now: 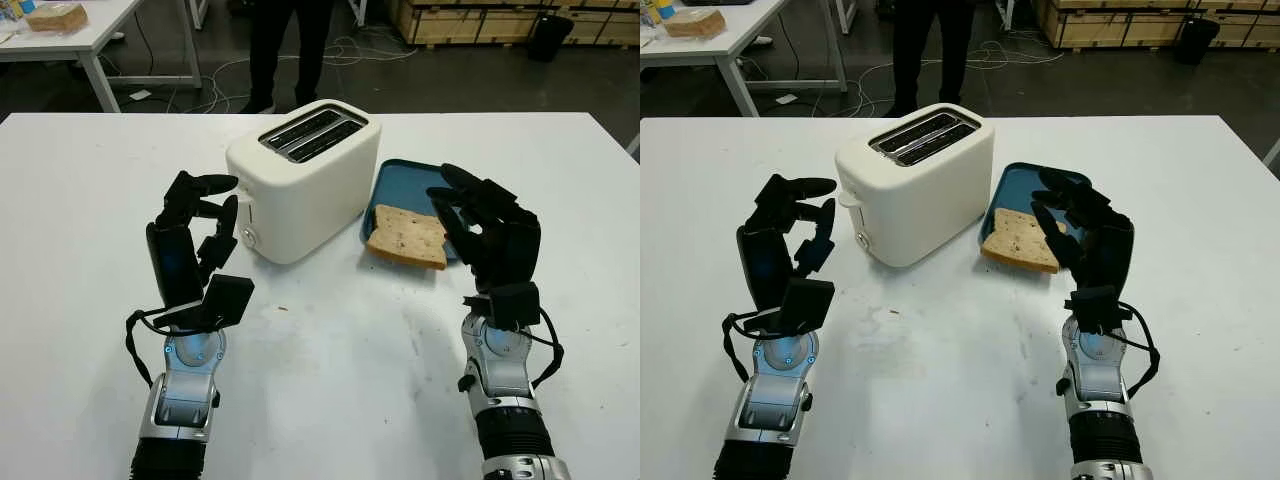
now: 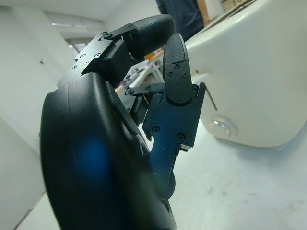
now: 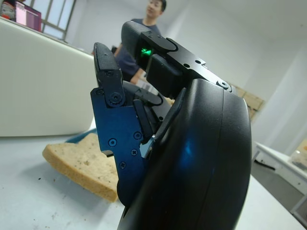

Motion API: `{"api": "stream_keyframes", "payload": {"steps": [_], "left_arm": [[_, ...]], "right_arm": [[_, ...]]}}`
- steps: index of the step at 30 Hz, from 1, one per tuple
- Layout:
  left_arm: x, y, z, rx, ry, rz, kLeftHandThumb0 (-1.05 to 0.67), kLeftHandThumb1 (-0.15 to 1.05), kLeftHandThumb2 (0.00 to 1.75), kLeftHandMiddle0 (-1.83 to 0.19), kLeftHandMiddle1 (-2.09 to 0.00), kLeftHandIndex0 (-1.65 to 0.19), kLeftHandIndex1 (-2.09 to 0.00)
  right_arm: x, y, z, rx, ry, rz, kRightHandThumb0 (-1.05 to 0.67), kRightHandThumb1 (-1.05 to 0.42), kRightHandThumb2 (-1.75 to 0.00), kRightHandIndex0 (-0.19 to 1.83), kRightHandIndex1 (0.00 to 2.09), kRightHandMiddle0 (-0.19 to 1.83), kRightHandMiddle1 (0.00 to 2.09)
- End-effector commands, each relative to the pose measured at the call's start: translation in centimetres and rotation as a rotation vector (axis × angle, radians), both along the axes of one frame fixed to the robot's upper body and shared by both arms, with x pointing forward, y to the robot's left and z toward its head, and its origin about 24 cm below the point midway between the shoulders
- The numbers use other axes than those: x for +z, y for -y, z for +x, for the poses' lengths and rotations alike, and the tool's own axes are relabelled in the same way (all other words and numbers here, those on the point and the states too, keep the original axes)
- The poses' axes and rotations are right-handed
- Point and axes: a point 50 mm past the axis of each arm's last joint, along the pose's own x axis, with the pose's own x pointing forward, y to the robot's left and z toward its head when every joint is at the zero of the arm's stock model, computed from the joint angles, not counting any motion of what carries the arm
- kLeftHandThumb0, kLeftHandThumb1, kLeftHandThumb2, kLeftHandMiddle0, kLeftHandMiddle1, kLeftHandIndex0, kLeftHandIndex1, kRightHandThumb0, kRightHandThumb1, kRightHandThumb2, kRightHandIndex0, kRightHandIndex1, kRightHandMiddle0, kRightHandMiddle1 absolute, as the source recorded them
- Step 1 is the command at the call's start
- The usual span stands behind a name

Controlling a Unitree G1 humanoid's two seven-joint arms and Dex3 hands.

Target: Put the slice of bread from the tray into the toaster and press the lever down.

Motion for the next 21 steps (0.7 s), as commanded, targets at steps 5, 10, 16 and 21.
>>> {"api": "stream_keyframes", "payload": {"steps": [5,10,16,21], "left_arm": [[0.4,0.2,0.3,-0.019,0.016,0.004,-0.35,0.92,0.31,-0.52,-1.48,-0.58,-1.03],[0.5,0.3,0.4,-0.021,0.022,0.015,-0.35,0.92,0.3,-0.54,-1.49,-0.59,-1.03],[0.6,0.2,0.3,-0.017,0.019,0.008,-0.36,0.92,0.32,-0.53,-1.5,-0.59,-1.02],[0.5,0.2,0.3,-0.017,0.022,-0.002,-0.35,0.92,0.31,-0.53,-1.49,-0.59,-1.02]], "right_arm": [[0.6,-0.3,0.1,0.013,0.024,-0.014,-0.38,-0.92,-0.04,0.76,0.65,0.97,0.01],[0.7,-0.2,0.0,0.023,0.022,-0.056,-0.4,-0.92,-0.02,0.77,0.61,0.98,0.01],[2.2,0.3,-1.5,-0.109,0.131,-0.659,-0.52,-0.87,0.0,0.71,0.24,0.75,0.0],[2.0,0.7,-2.5,-0.18,0.217,-1.029,-0.58,-0.8,0.0,0.62,0.09,0.61,0.0]]}}
